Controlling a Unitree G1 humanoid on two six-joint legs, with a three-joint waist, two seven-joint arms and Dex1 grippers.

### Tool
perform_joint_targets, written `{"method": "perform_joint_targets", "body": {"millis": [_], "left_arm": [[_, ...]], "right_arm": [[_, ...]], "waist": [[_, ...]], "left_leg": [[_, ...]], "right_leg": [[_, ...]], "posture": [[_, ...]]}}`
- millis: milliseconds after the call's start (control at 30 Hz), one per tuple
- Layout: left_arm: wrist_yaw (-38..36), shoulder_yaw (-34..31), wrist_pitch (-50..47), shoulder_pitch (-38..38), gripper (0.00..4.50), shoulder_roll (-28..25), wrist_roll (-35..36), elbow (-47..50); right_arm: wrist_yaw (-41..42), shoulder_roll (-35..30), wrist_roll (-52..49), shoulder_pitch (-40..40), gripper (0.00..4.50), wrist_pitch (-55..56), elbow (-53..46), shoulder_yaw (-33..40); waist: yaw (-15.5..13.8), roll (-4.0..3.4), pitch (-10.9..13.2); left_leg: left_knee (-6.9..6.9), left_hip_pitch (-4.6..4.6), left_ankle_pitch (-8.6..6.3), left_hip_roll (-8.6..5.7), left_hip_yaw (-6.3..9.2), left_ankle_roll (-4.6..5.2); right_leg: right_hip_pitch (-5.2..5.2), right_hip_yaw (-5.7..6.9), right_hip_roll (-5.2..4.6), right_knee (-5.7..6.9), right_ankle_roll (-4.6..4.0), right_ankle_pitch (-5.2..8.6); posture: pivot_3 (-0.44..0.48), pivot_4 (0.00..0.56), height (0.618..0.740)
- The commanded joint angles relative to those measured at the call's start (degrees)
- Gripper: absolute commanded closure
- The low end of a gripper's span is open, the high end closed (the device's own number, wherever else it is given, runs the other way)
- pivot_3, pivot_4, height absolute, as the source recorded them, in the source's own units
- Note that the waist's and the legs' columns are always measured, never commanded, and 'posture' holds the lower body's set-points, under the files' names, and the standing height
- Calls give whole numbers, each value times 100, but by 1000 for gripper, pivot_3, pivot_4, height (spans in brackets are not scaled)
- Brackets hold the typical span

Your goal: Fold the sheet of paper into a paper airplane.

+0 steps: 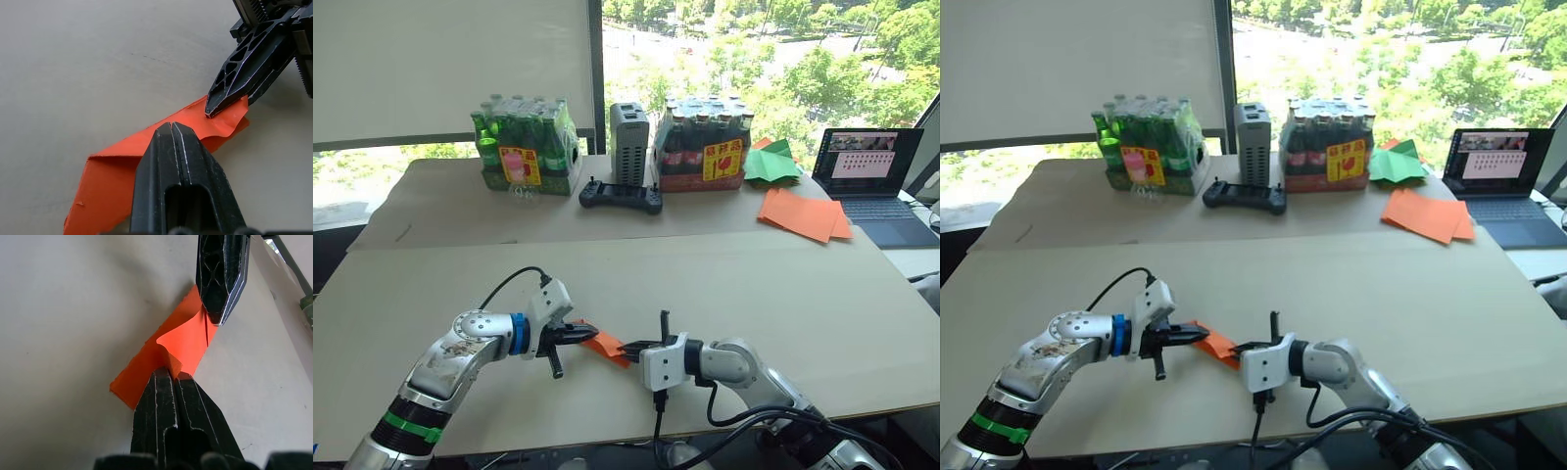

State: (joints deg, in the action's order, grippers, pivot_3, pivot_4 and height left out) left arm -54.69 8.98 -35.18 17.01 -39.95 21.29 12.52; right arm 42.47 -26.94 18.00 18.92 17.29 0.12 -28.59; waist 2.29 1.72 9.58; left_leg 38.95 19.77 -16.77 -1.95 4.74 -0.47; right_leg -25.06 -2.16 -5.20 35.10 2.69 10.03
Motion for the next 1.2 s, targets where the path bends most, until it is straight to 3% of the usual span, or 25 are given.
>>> {"method": "perform_joint_targets", "body": {"millis": [33,233,467,567,733,1200], "left_arm": [[-45,36,161,181,4500,56,-94,-73],[-172,149,341,114,4500,19,-252,-217],[-165,310,623,74,4500,120,-536,-531],[-147,382,766,21,4500,150,-685,-640],[-75,402,843,7,4500,239,-776,-712],[-37,382,920,-75,4500,280,-906,-708]], "right_arm": [[264,20,-196,-75,3891,-462,-258,52],[723,260,-1386,-151,1991,-2374,-1422,520],[792,368,-2107,123,1991,-4375,-2472,696],[427,517,-1863,336,2741,-4973,-2390,590],[8,636,-1466,479,4462,-5248,-2122,234],[-295,753,-1082,526,4486,-5550,-1609,-305]], "waist": [[-1,0,0],[-4,0,0],[-12,0,0],[-13,0,0],[-15,0,0],[-12,-1,-1]], "left_leg": [[0,0,0,0,0,0],[-1,4,0,1,2,1],[0,7,0,0,4,1],[0,7,0,0,3,1],[0,8,0,-1,3,0],[1,5,0,-2,2,0]], "right_leg": [[0,0,0,0,0,0],[-4,0,0,-1,0,0],[-8,2,0,0,0,0],[-8,2,0,0,0,0],[-9,2,-2,0,0,0],[-8,2,-4,2,0,0]], "posture": [[0,150,723],[0,150,723],[0,150,723],[0,150,723],[0,150,723],[0,150,723]]}}
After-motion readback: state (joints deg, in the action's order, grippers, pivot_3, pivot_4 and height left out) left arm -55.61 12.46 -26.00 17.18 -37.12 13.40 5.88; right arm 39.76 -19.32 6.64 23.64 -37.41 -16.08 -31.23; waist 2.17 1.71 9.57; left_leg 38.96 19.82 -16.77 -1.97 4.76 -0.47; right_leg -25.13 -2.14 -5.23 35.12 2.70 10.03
